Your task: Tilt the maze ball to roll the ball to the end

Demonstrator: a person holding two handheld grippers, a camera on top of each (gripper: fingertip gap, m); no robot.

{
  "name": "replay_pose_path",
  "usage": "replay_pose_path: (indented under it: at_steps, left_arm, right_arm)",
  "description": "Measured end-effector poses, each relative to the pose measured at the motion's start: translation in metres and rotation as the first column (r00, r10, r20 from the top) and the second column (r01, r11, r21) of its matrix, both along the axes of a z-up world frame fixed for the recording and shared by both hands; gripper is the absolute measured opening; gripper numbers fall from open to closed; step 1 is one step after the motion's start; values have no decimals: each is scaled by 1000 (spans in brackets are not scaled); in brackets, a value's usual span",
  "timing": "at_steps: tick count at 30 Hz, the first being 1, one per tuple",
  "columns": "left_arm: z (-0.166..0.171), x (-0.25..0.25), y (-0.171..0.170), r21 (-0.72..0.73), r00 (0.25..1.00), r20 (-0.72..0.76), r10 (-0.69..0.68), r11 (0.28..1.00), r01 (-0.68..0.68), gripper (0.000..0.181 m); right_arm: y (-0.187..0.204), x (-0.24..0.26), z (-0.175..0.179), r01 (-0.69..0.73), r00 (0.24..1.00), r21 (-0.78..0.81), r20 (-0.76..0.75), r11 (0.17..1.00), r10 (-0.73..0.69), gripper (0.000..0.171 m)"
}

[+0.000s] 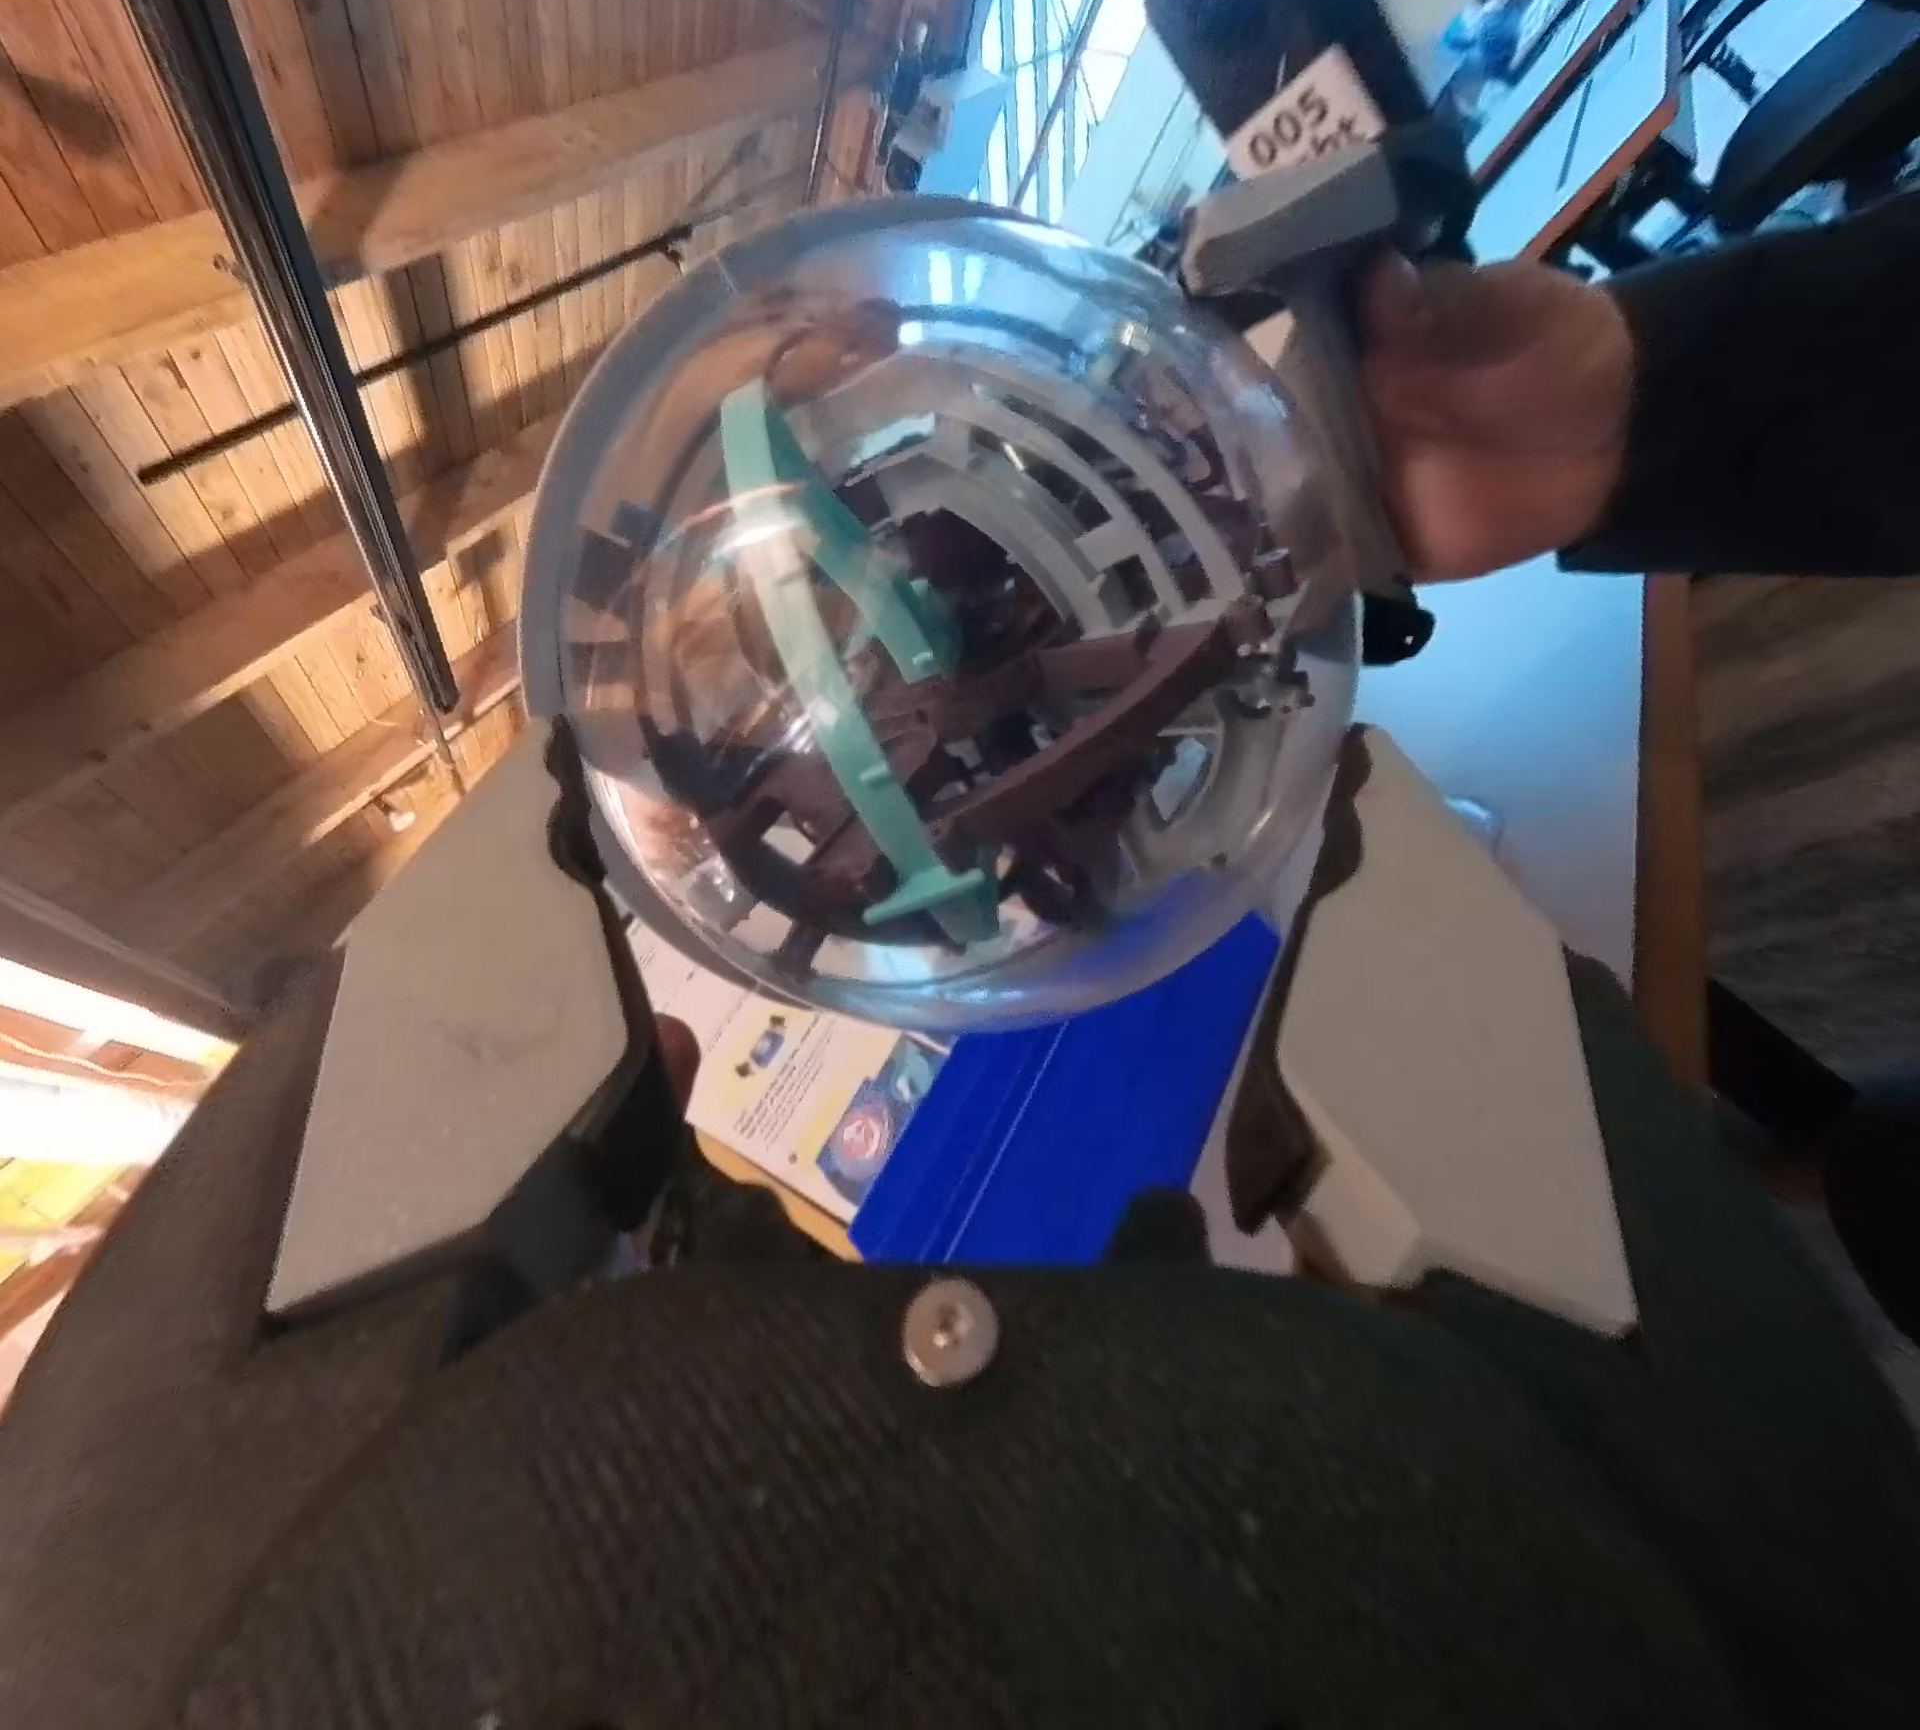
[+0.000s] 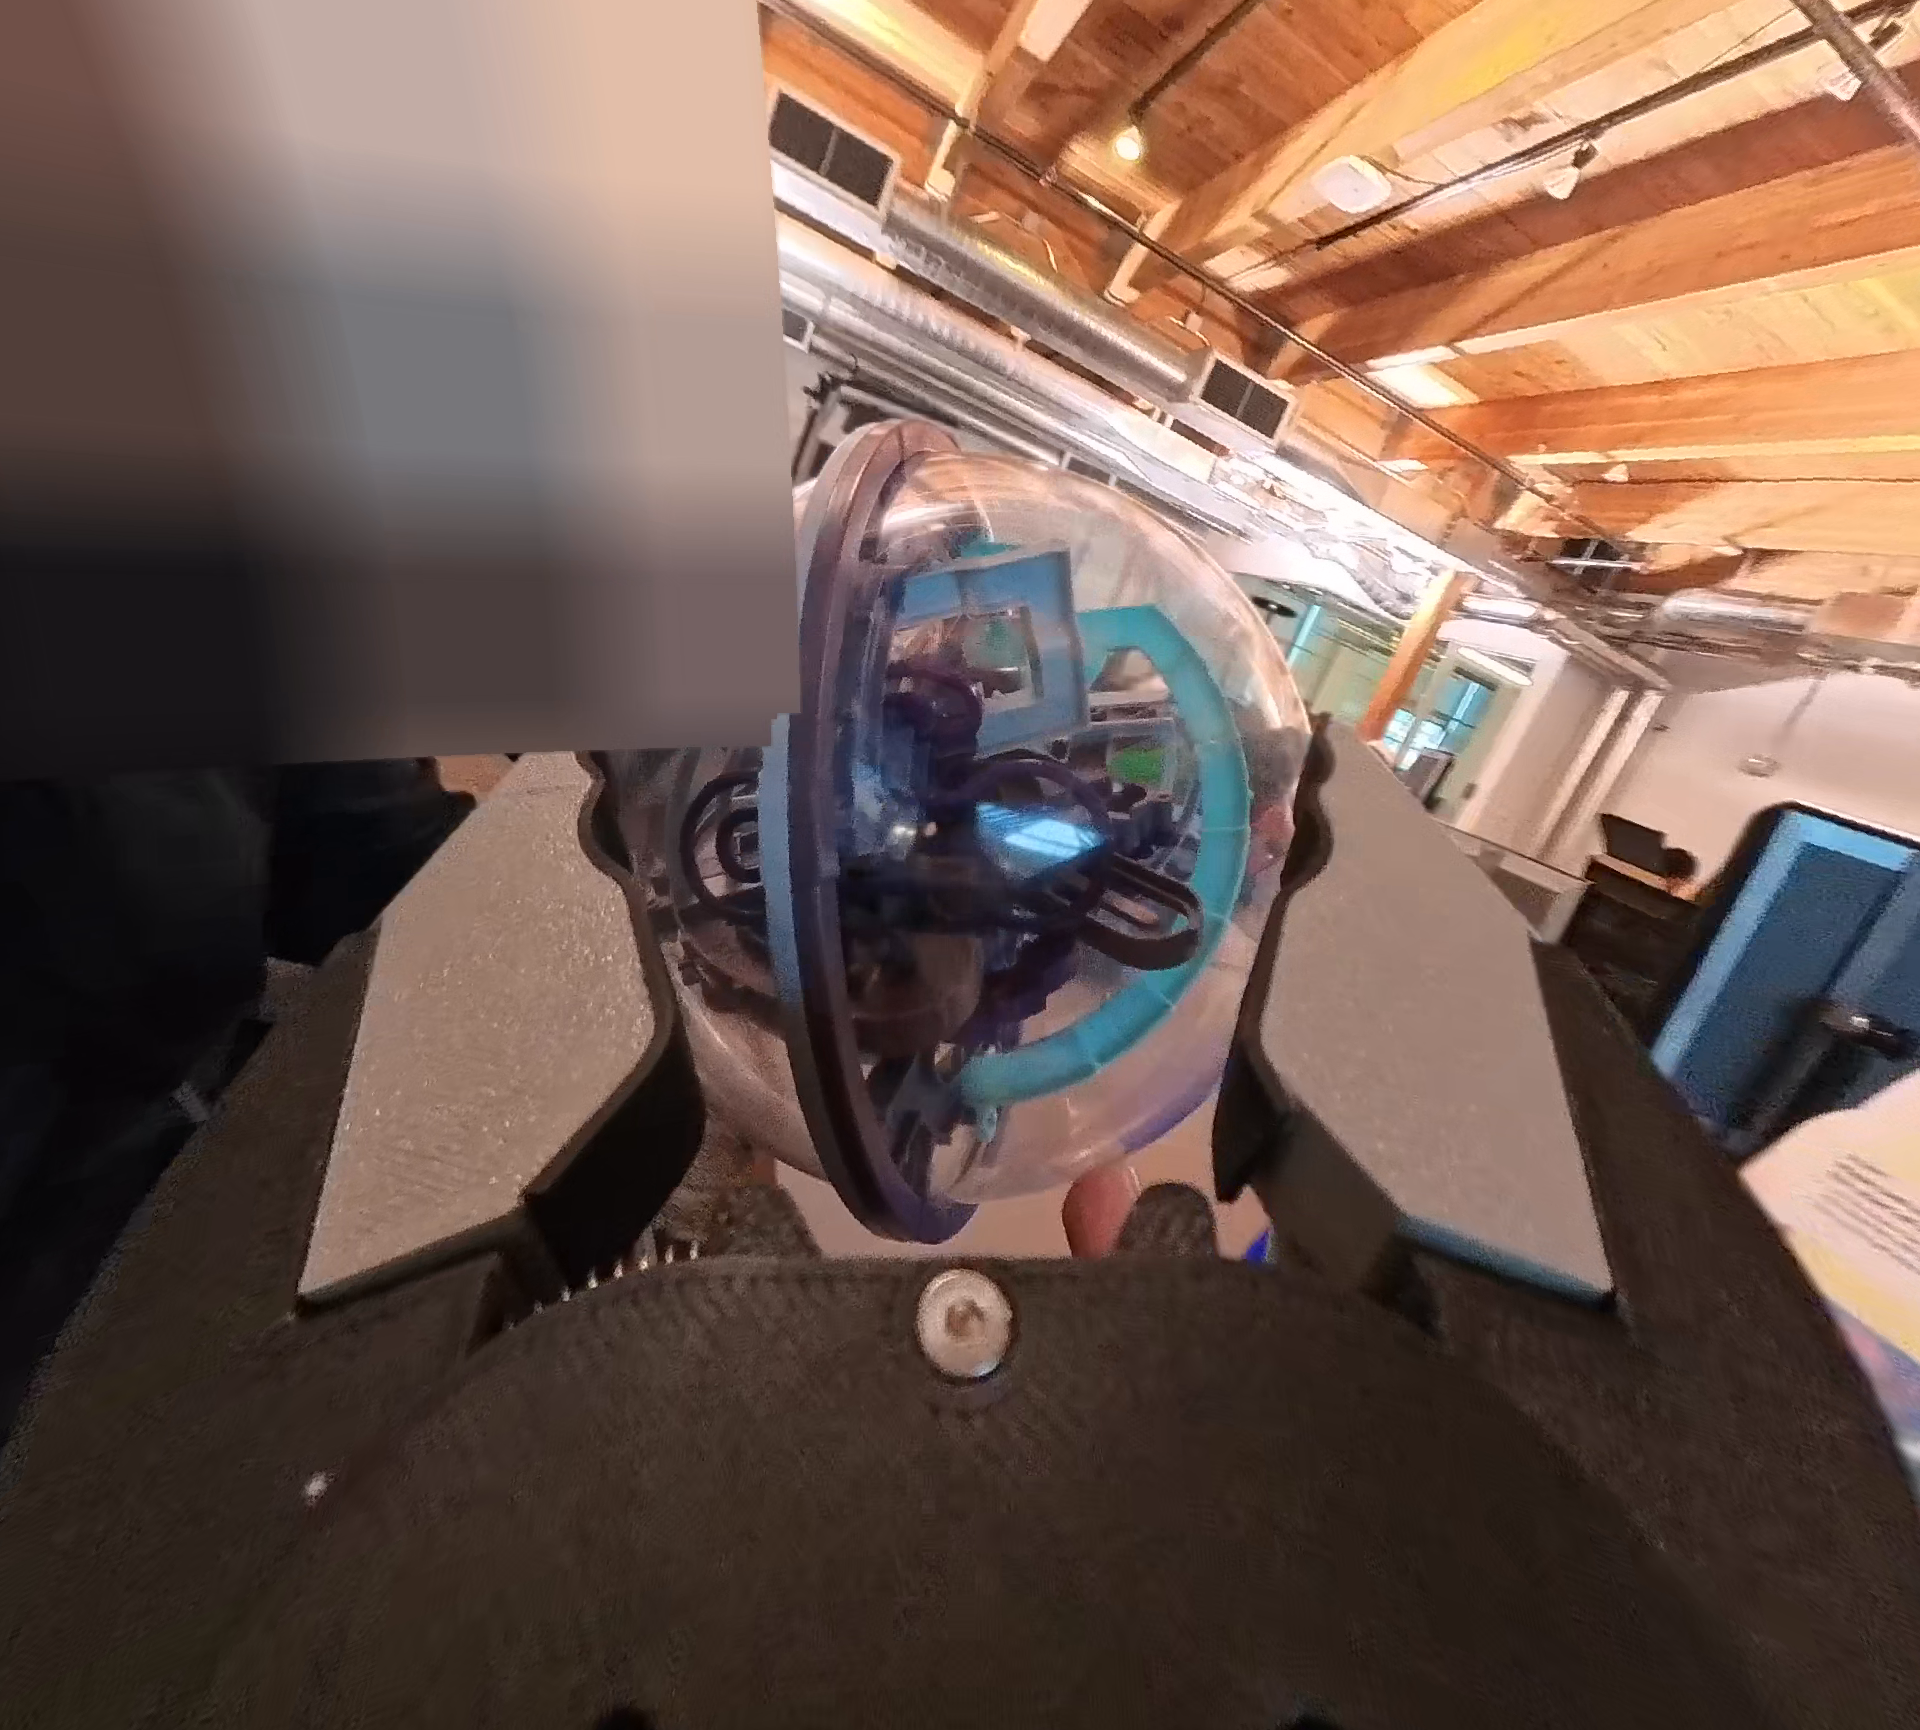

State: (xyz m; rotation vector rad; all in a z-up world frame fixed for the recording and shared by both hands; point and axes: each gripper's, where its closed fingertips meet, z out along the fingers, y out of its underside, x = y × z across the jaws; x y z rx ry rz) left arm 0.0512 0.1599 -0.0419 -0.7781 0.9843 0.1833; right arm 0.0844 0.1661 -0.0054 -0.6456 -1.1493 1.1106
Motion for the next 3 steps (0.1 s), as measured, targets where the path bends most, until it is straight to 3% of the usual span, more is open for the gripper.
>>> replay_pose_path:
  at_steps: [3]
  left_arm:
    - [2,1,-2,-30,1000,18,-15,999,16,137]
  right_arm:
    - [2,1,1,-42,999,-49,-17,998,42,124]
